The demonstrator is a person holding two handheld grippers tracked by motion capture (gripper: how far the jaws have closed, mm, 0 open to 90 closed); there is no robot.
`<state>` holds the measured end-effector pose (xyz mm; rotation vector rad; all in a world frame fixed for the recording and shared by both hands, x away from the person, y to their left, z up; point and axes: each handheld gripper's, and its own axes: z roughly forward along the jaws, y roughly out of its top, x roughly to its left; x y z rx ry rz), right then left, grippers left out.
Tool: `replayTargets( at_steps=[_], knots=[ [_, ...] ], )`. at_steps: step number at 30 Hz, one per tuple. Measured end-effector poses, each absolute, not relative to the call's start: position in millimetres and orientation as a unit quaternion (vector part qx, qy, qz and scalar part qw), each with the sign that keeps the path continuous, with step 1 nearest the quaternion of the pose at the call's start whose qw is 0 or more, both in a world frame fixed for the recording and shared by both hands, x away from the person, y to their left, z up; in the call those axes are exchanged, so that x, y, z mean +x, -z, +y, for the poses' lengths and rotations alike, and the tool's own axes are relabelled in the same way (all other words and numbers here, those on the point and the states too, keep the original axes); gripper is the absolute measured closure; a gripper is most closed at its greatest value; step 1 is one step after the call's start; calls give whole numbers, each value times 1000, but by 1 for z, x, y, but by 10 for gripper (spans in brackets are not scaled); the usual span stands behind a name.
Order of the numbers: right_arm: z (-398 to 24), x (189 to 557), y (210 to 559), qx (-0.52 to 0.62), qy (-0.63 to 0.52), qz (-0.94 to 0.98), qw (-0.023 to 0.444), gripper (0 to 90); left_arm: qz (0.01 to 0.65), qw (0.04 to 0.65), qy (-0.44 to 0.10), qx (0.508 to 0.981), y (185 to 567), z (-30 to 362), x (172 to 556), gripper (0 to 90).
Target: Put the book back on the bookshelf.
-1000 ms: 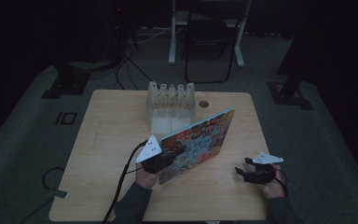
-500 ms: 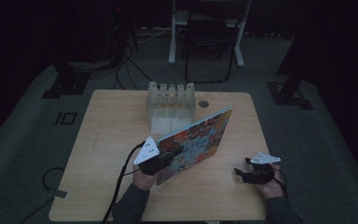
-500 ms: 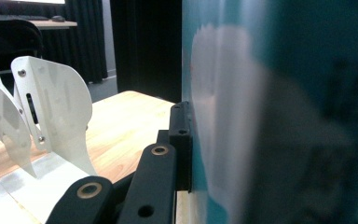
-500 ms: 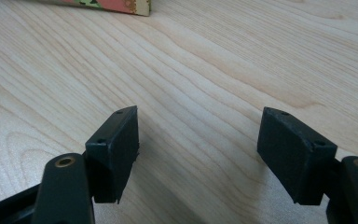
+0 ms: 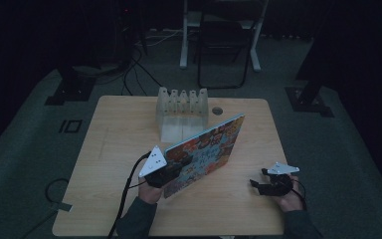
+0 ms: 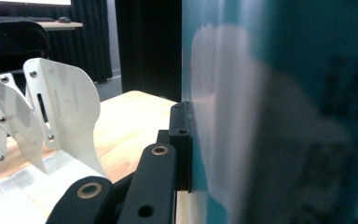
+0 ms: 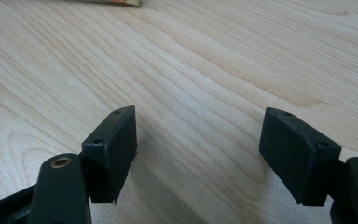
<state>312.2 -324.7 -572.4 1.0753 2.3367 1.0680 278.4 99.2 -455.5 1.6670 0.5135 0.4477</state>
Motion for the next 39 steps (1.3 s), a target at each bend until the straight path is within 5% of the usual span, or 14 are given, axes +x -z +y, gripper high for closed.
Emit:
replayTargets(
  at_steps=[39],
  knots=[
    [-325, 313, 573, 378, -377, 828, 171, 229, 250, 614, -218, 716, 452, 123, 272, 813]
  ],
)
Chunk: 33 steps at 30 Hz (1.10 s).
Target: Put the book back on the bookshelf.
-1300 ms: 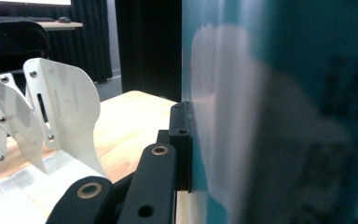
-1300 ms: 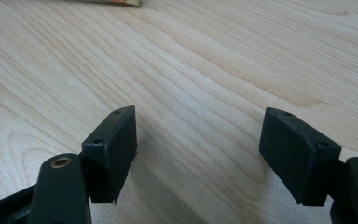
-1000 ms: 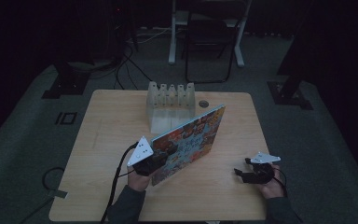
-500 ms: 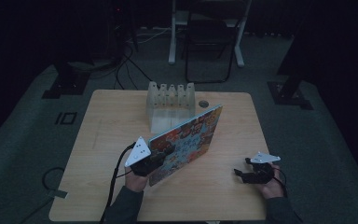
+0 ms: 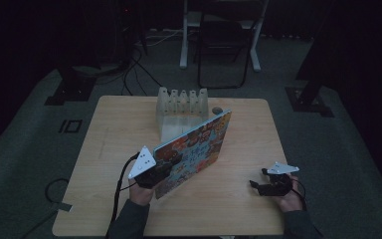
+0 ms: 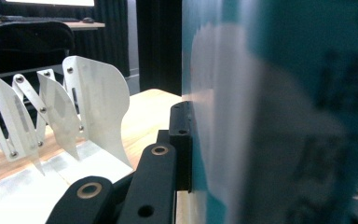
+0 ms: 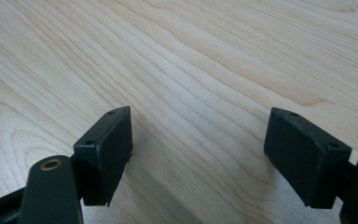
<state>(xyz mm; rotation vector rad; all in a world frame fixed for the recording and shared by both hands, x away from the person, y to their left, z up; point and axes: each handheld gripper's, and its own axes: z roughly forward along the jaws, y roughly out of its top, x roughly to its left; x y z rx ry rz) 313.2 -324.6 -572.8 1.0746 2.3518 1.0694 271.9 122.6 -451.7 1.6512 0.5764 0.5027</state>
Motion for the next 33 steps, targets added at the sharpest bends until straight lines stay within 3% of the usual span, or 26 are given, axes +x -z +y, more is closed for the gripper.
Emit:
replayTargets(
  at_steps=[33],
  knots=[
    [-324, 313, 573, 377, -377, 829, 170, 224, 274, 615, -234, 701, 449, 144, 271, 813]
  ],
)
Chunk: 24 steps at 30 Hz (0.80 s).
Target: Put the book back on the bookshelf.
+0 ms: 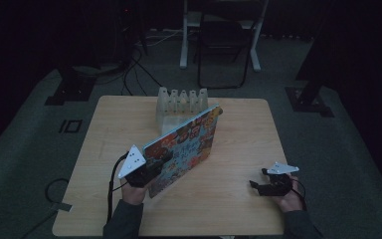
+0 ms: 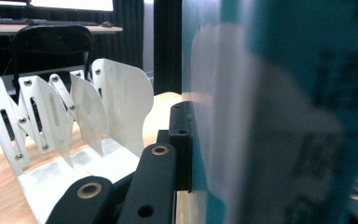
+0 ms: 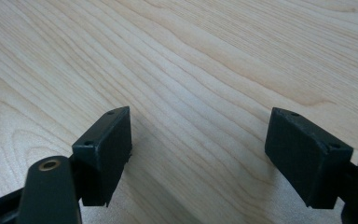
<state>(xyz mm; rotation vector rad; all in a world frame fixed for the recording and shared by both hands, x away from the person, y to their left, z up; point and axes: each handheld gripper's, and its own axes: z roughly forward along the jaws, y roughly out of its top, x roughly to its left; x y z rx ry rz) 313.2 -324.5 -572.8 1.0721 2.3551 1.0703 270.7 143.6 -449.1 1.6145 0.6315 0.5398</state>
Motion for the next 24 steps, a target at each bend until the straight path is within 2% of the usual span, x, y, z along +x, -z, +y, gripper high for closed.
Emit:
replayTargets(
  at_steps=[24],
  knots=[
    [-324, 313, 573, 377, -377, 829, 169, 221, 296, 608, -247, 694, 452, 155, 271, 812]
  ],
)
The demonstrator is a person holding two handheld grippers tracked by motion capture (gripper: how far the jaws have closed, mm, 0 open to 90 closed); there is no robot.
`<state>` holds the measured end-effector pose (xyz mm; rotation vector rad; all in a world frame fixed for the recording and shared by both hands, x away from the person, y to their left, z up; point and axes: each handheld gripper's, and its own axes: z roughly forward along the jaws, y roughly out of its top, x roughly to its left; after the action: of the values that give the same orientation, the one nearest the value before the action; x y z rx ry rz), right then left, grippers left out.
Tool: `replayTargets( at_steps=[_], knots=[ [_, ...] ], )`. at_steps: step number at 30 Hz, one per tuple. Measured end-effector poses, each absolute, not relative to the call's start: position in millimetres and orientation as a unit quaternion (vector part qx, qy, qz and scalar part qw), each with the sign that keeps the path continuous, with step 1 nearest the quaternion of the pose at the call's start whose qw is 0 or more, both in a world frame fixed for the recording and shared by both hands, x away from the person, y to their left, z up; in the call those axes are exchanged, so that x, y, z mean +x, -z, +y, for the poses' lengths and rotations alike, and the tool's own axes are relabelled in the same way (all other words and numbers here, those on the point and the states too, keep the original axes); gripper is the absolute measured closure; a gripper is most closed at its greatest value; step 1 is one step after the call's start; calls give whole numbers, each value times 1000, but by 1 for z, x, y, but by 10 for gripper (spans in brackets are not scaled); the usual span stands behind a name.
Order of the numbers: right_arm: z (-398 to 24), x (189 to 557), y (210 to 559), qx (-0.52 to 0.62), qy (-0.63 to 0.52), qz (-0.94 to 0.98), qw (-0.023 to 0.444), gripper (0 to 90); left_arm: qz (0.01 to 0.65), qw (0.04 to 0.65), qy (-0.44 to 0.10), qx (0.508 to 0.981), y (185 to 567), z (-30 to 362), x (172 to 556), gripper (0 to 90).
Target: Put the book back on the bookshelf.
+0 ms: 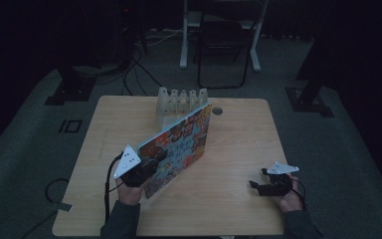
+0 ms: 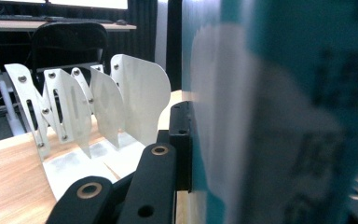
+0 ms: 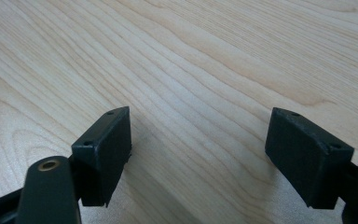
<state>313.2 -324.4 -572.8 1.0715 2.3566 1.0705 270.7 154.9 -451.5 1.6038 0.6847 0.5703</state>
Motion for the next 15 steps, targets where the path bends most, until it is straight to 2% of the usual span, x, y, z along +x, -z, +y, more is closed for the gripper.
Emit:
replayTargets(
  at_steps=[15],
  knots=[
    [-324, 313, 573, 377, -377, 829, 169, 219, 312, 605, -262, 684, 451, 161, 269, 812]
  ],
)
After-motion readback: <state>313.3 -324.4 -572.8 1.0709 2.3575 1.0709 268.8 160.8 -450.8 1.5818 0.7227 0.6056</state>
